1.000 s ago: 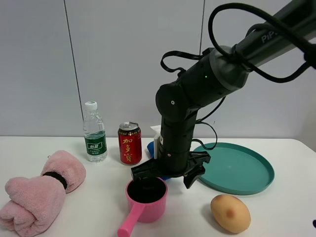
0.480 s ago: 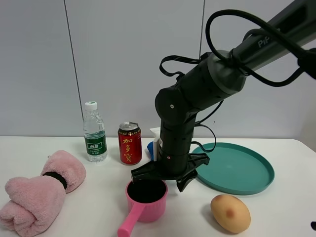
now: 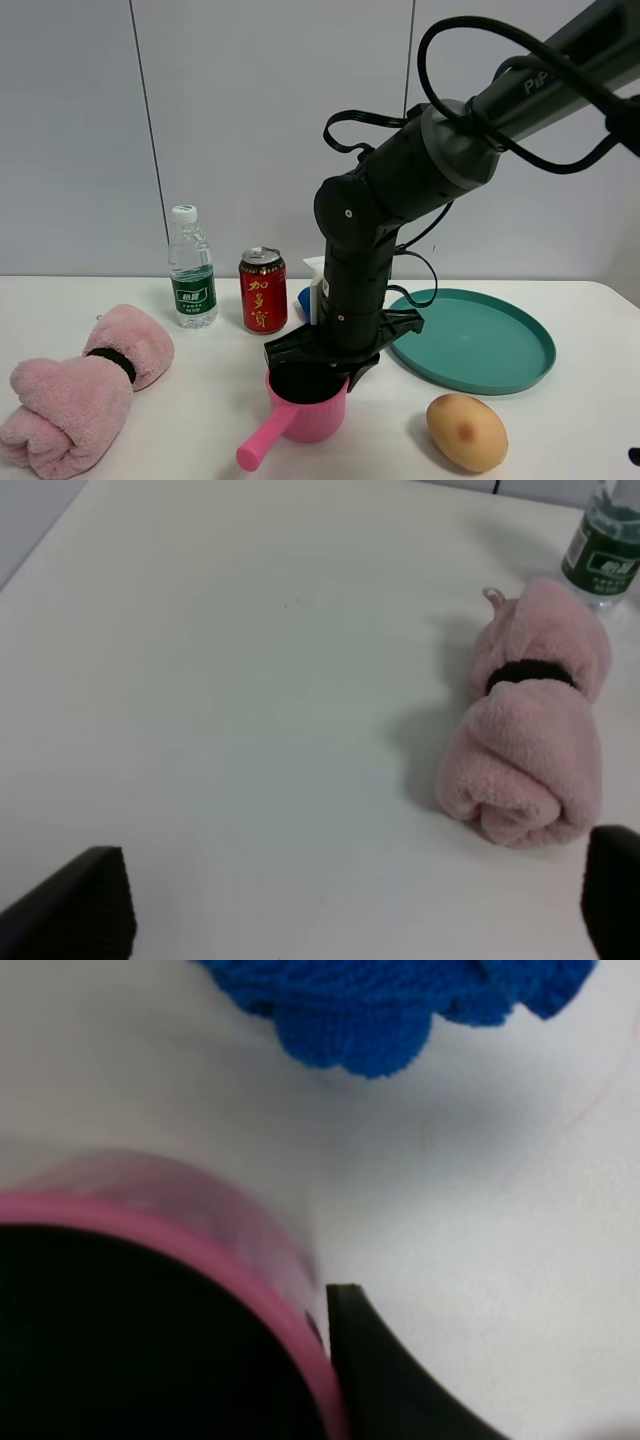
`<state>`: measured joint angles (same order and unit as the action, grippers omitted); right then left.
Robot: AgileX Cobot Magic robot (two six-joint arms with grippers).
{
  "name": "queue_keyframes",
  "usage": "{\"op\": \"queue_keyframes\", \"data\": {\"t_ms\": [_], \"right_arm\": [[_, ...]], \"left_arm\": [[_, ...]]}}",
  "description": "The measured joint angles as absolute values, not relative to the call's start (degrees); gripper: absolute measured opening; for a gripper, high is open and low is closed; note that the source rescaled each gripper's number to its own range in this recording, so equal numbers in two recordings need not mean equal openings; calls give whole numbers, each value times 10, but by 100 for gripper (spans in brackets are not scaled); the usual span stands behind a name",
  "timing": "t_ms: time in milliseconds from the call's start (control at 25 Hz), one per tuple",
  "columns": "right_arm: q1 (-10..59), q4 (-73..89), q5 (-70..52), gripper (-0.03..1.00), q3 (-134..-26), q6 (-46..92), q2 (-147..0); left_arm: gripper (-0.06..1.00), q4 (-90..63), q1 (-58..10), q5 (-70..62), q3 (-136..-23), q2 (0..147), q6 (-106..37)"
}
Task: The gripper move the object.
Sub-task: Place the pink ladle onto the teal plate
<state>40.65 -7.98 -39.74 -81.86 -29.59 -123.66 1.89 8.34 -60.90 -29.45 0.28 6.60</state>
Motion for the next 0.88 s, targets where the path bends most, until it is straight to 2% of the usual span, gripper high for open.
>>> {"op": "queue_keyframes", "data": {"t_ms": [280,520,880], "right_arm": [[407,-81,-409,0,-824,-295,-1187],[407,-84,-475,0,-826,-267,-1129],[400,-169,-534,0,-827,-291,-1060]], "left_arm": [[100,19,83,-609,-294,3,66],[100,19,83,-609,-294,3,66],[100,19,83,-609,-294,3,66]]}}
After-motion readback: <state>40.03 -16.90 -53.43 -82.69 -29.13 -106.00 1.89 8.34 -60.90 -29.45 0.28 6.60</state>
